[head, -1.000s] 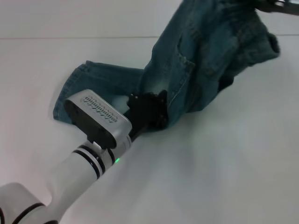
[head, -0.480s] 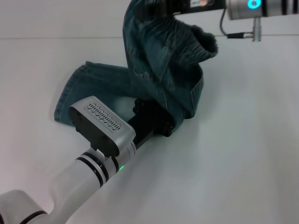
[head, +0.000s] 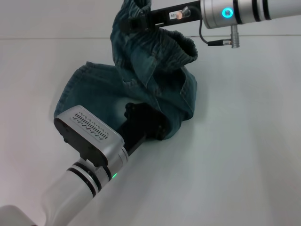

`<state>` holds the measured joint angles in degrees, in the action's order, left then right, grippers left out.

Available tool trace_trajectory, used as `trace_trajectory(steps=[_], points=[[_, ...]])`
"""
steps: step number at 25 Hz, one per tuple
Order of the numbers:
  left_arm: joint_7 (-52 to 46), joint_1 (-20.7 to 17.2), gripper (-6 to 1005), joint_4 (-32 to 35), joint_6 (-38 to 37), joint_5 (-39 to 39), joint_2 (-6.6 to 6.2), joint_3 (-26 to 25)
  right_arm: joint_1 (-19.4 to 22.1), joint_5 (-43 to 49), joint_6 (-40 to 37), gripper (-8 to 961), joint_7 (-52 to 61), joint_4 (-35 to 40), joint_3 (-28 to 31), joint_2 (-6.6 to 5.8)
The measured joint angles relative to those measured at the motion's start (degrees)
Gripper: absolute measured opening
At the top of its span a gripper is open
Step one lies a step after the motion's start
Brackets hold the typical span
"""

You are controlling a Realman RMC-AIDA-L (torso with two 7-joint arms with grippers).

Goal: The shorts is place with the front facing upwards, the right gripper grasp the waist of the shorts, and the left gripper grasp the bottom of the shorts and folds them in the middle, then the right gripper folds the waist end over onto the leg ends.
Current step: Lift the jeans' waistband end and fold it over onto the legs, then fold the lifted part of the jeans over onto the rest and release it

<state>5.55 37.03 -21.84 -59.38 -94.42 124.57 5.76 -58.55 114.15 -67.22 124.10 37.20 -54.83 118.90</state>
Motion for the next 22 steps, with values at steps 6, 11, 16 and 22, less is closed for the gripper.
trace_trajectory(steps=[6, 11, 16, 22], points=[[-0.1, 0.0, 0, -2.1, -0.2, -3.1, 0.03, -0.1, -1.3, 0.0, 1.2, 158, -0.2, -0.9, -2.2, 0.37], [0.2, -0.1, 0, -2.7, 0.1, -3.6, 0.06, -1.0, -1.9, 0.0, 2.7, 163, -0.1, -1.6, -4.6, 0.53], [0.3, -5.4, 1, -1.2, -0.3, -3.5, 0.00, -7.0, -3.1, -0.1, 5.0, 167, -1.5, -4.0, -6.4, 0.71], [1.9, -13.7, 1, -0.7, -3.7, -3.5, 0.08, -14.7, -5.0, -0.1, 7.9, 173, -1.6, -6.6, -8.3, 0.99]])
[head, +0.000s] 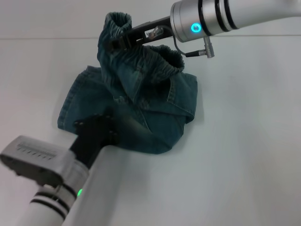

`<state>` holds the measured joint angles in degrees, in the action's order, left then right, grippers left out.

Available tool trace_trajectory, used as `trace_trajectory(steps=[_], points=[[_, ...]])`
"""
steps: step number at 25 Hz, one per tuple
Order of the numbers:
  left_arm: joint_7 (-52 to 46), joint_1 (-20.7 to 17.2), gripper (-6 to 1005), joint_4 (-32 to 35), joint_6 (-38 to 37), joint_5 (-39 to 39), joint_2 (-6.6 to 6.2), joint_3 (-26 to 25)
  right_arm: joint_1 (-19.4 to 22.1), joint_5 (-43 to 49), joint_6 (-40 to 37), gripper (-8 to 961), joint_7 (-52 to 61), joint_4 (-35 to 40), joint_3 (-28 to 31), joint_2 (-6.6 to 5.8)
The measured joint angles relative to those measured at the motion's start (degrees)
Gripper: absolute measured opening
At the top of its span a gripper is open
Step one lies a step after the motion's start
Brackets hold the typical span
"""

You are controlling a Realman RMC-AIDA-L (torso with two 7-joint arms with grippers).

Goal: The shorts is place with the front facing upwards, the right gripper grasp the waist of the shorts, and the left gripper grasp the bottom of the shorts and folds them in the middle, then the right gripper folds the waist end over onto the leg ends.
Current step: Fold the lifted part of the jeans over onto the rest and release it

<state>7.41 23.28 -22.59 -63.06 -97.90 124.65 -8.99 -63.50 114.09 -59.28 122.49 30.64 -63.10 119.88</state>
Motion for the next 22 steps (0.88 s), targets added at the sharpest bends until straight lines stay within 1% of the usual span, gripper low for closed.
trace_trajectory(steps=[3, 6, 10, 12, 15, 17, 19, 21, 22], points=[[0.0, -1.8, 1, 0.1, -1.7, 0.2, -0.01, -0.5, -0.2, 0.0, 0.8, 175, 0.6, 0.3, -1.3, 0.12], [0.1, -2.4, 1, 0.2, -2.2, 0.2, -0.01, -0.5, -1.0, 0.0, 0.8, 178, 0.5, 0.4, -3.1, 0.17], [0.1, -2.1, 1, 0.0, -2.2, 0.0, -0.02, -0.4, -1.7, 0.2, -0.6, 345, 0.7, 0.6, -7.4, 0.18], [0.1, -2.1, 1, -0.1, -2.4, 0.0, -0.02, -0.4, -1.9, 0.6, -1.6, 429, 0.6, 1.0, -8.0, 0.18], [0.1, -2.4, 1, 0.1, -3.6, 0.0, -0.03, -0.5, -1.5, 1.0, -2.8, 522, 0.8, 2.0, -7.9, 0.11], [0.1, -2.8, 1, 0.1, -5.2, 0.1, -0.02, -0.5, -0.3, 0.8, -3.9, 585, 0.9, 3.7, -7.2, -0.03], [0.1, -3.3, 1, 0.2, -6.8, 0.3, -0.02, -0.6, 2.2, 0.5, -4.8, 647, 0.9, 7.6, -6.7, -0.05], [0.1, -4.1, 1, 0.5, -9.0, 0.4, -0.04, -0.9, 5.6, -0.4, -5.1, 723, 0.9, 12.3, -6.6, 0.00], [0.1, -4.6, 1, 0.6, -10.7, 0.4, -0.12, -1.1, 8.1, -1.7, -5.3, 768, 0.7, 15.3, -6.6, 0.03]])
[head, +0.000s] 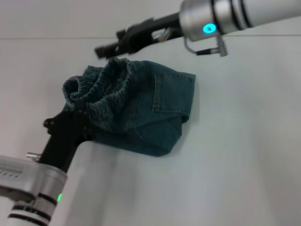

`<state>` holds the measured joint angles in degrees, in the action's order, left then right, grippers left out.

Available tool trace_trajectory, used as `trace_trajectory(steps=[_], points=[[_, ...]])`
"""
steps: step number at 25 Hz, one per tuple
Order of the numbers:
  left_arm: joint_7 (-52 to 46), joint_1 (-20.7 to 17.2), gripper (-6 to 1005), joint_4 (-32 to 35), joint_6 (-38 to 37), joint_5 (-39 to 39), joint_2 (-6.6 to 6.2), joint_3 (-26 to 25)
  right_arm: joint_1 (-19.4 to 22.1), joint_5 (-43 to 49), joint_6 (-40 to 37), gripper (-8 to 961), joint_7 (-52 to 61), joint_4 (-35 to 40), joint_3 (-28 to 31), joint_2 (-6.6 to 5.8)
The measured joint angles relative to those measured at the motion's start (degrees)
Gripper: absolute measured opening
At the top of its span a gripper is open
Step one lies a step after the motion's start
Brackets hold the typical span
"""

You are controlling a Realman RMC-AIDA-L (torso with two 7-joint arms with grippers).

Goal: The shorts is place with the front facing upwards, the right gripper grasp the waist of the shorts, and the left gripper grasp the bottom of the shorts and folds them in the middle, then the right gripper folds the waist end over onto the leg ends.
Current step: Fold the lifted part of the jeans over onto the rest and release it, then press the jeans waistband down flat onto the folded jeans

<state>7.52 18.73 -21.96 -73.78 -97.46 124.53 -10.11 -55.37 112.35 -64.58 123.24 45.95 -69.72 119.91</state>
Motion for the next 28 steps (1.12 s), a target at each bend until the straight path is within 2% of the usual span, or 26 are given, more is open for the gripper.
trace_trajectory(steps=[3, 6, 9, 12, 17, 21, 24, 28], points=[[-0.4, -0.8, 1, -0.1, -4.1, 0.0, -0.30, -0.1, 7.9, -5.2, 0.4, 902, -0.8, 7.3, 1.3, -0.27], [-0.7, -0.8, 0, -0.3, -8.3, -0.6, -0.42, 0.4, 15.3, -11.2, 0.5, 921, -4.2, 11.1, 5.6, -0.39], [-1.8, 0.8, 0, -0.4, -9.9, -3.4, -0.52, 1.1, 20.8, -16.7, 0.2, 934, -9.5, 11.0, 9.5, -0.38], [-5.7, 5.2, 0, 1.0, -8.8, -10.1, -0.54, 2.1, 26.5, -22.1, 0.0, 933, -14.9, 9.5, 12.9, -0.27], [-8.1, 13.2, 0, 4.0, -3.0, -18.7, -0.25, 3.7, 30.8, -25.5, -0.9, 931, -18.4, 5.2, 17.7, -0.39], [-8.0, 18.0, 0, 5.9, 7.5, -20.7, -0.07, 2.7, 31.7, -25.6, -2.5, 930, -19.8, 2.3, 20.1, -0.38], [-7.2, 19.3, 0, 7.6, 14.4, -20.7, -0.06, -2.2, 31.7, -25.6, -3.0, 931, -20.2, 0.9, 20.6, -0.38], [-5.8, 20.1, 0, 11.0, 19.6, -20.8, -0.11, -10.4, 31.8, -25.5, -3.1, 932, -20.3, -0.2, 20.7, -0.38]])
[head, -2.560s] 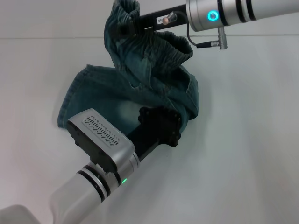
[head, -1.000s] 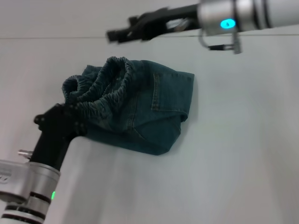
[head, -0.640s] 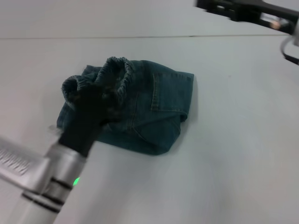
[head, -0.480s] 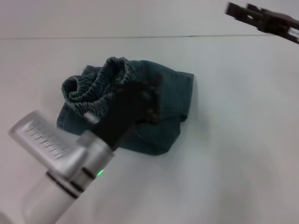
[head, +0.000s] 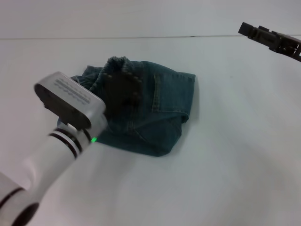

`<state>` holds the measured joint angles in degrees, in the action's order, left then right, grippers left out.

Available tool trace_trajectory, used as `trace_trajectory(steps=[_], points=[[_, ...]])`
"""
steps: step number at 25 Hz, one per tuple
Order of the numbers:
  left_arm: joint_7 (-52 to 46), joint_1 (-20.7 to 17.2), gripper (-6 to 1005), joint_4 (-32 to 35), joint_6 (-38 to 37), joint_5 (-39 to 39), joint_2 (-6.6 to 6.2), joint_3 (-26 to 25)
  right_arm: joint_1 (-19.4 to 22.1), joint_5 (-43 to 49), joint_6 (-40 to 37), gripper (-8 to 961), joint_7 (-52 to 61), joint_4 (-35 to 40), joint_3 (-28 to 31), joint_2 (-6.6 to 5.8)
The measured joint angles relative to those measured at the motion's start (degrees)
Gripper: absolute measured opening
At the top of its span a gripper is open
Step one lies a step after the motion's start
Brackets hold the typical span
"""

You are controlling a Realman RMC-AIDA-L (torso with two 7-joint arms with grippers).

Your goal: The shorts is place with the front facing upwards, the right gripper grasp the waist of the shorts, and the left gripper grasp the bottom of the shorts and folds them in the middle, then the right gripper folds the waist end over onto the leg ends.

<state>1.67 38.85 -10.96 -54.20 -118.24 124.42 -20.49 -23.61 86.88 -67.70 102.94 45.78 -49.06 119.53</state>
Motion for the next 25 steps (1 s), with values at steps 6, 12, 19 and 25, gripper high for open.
trace_trajectory(steps=[6, 12, 19, 25], points=[[0.1, 0.5, 0, 7.3, 5.8, 0.2, -0.35, -8.0, -0.2, 0.0, -0.1, 933, -0.7, -1.2, 0.0, 0.00], [0.1, -0.7, 1, 11.7, 6.7, 0.2, -0.55, -16.4, -0.1, 0.1, -1.7, 934, -1.7, -1.2, 0.0, -0.12], [-14.4, -10.1, 0, 10.3, -22.5, -1.9, -1.23, -10.7, 1.0, 2.1, -12.9, 936, -9.8, -0.5, 0.2, -0.72], [-43.0, -10.0, 52, 23.9, -37.0, -3.5, -1.52, 9.2, 2.2, 5.5, -16.0, 937, -17.2, -0.5, -0.6, -0.05]])
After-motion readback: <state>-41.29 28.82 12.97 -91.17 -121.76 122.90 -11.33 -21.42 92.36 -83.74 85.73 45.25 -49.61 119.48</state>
